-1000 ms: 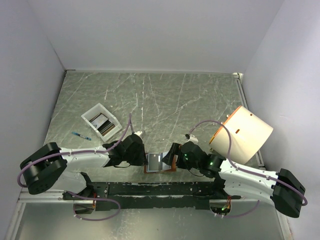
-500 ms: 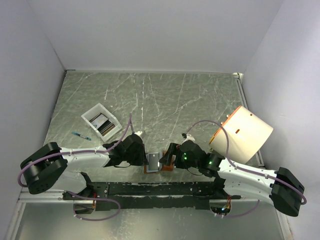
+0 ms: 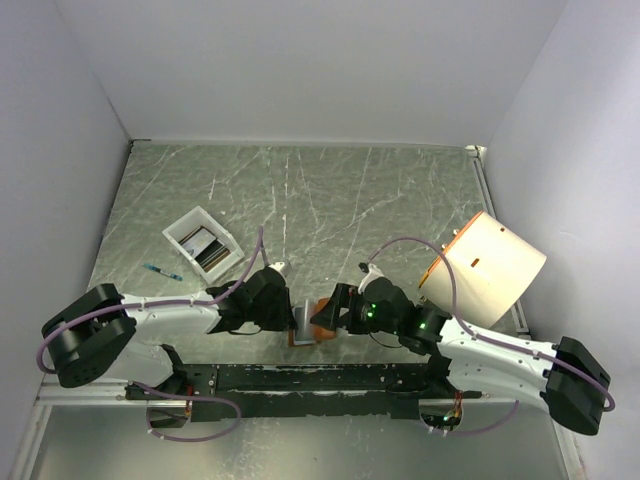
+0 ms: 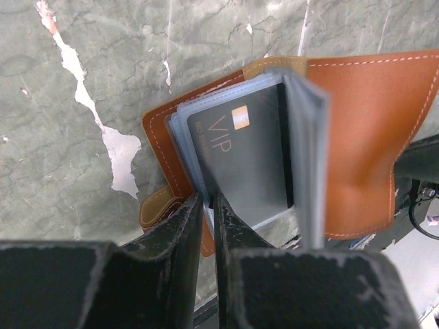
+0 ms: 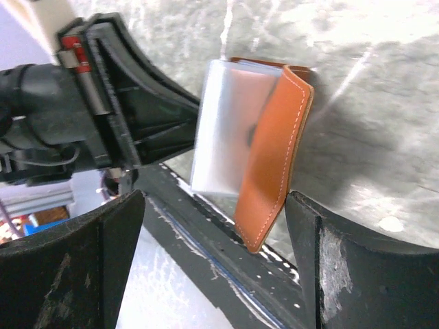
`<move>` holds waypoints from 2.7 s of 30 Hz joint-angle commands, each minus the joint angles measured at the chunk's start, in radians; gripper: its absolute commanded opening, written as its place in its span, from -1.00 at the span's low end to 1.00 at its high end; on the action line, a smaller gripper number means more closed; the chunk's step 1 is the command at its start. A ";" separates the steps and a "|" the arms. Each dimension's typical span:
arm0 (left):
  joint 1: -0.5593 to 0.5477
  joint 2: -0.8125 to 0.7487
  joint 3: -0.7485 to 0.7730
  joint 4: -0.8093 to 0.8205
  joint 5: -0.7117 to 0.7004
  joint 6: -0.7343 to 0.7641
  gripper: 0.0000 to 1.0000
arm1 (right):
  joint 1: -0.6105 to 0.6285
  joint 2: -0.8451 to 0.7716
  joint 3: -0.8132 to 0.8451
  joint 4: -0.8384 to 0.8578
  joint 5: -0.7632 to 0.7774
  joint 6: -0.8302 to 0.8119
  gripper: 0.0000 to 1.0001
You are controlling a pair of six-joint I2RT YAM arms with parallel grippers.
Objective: Put the credit cards into the card holder
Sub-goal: Close the card holder at the center of the board.
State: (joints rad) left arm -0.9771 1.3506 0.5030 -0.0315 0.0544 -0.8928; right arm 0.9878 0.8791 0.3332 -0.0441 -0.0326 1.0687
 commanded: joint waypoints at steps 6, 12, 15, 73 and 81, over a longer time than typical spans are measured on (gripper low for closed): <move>-0.008 0.046 0.025 0.068 0.038 -0.011 -0.54 | 0.006 0.029 0.044 0.161 -0.111 -0.018 0.65; -0.008 0.064 0.035 0.138 0.058 -0.014 -0.54 | 0.005 0.058 0.028 0.181 -0.098 -0.040 0.47; -0.008 0.047 0.047 0.157 0.079 -0.020 -0.55 | 0.005 0.089 0.045 0.157 -0.058 -0.071 0.31; 0.151 0.103 0.102 0.031 0.297 0.097 -0.14 | 0.006 0.330 0.228 -0.114 0.066 -0.204 -0.32; 0.164 0.117 0.144 -0.047 0.195 0.066 -0.21 | 0.006 0.342 0.202 -0.105 0.099 -0.212 -0.44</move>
State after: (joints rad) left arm -0.8230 1.4525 0.5922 -0.0563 0.2901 -0.8154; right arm 0.9924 1.2255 0.5453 -0.1478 0.0349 0.8738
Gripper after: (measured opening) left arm 0.412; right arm 0.294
